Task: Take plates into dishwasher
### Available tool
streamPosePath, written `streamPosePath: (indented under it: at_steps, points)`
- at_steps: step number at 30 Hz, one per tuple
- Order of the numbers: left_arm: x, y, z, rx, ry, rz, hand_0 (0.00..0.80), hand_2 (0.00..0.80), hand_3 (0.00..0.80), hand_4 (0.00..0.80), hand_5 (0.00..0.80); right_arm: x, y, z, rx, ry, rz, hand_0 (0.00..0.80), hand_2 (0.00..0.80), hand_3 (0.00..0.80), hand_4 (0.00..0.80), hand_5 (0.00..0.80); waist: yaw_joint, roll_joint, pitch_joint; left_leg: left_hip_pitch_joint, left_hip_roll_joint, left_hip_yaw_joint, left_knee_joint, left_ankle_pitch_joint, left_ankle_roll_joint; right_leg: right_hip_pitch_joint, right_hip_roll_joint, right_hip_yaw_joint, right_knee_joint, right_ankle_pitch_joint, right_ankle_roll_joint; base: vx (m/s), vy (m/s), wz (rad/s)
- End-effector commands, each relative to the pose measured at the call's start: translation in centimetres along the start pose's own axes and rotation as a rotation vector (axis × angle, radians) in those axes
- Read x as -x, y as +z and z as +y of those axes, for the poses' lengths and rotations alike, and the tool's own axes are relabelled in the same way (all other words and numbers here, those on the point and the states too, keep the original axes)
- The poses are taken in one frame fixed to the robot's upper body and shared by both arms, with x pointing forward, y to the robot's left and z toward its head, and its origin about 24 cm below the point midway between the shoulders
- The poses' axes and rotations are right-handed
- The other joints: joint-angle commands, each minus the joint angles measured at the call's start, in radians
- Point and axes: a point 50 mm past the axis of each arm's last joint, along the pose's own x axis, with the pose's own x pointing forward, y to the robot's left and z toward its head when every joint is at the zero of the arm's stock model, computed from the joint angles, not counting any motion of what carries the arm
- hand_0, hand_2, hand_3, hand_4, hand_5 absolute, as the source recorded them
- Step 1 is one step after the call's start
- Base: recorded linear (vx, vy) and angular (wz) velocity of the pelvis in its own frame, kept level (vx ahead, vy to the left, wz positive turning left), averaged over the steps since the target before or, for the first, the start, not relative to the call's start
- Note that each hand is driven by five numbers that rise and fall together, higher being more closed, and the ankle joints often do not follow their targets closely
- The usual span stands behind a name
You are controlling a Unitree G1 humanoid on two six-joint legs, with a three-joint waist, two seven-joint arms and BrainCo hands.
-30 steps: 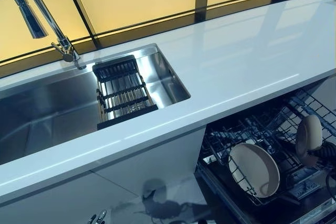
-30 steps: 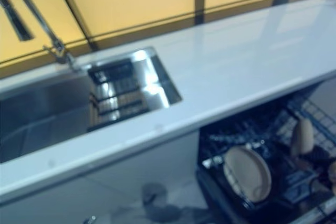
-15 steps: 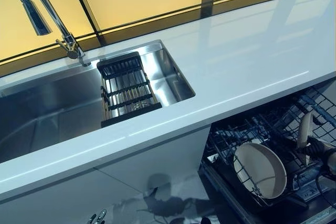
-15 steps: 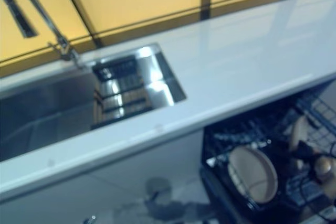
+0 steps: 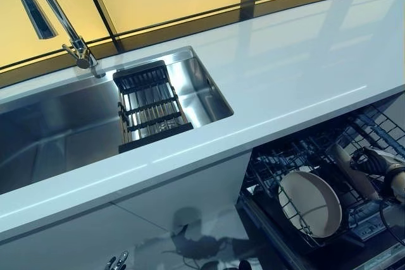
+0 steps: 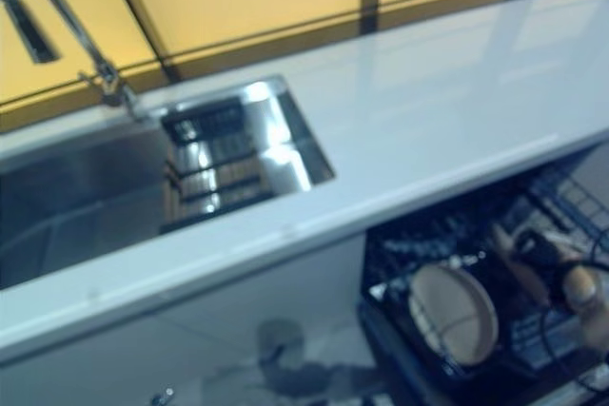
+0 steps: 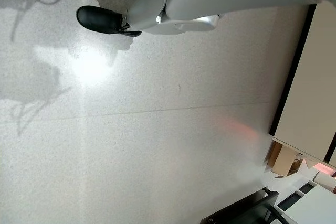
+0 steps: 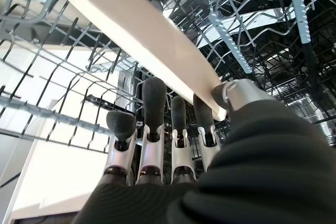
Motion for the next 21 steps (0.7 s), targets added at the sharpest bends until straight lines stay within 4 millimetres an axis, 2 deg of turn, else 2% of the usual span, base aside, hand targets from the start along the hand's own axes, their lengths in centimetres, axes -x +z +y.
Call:
streamPosePath:
  at_steps: [1,13,21]
  points:
    - [0.0,1.7,1.5,-0.049,0.045,-0.037,0.000,0.000,0.000,0.000,0.000,-0.2,1.4,-3.1,0.045,-0.092,-0.066,0.800,0.800,0.800,0.800,0.800,0.015,-0.098,-0.086,0.037,0.028,-0.008,-0.003,-0.038,-0.020,0.010,-0.054,0.035,-0.002,-0.006,0.092,0.000,0.000,0.00]
    - [0.2,1.6,2.0,-0.062,0.062,-0.030,0.000,0.000,0.000,0.000,0.000,-0.3,0.7,-3.5,0.076,-0.049,-0.026,0.800,0.800,0.800,0.800,0.800,0.024,-0.121,-0.105,0.047,0.036,-0.003,-0.003,-0.039,-0.019,0.022,-0.047,0.031,-0.002,-0.009,0.093,0.002,-0.001,-0.01]
    - [0.0,2.0,1.5,-0.064,0.062,-0.042,0.000,0.000,0.000,0.000,0.000,-0.6,0.3,-2.6,0.074,0.000,0.012,0.800,0.800,0.800,0.800,0.800,0.029,-0.120,-0.104,0.043,0.035,-0.004,-0.003,-0.039,-0.018,0.019,-0.050,0.030,-0.002,-0.007,0.095,0.000,0.000,0.00]
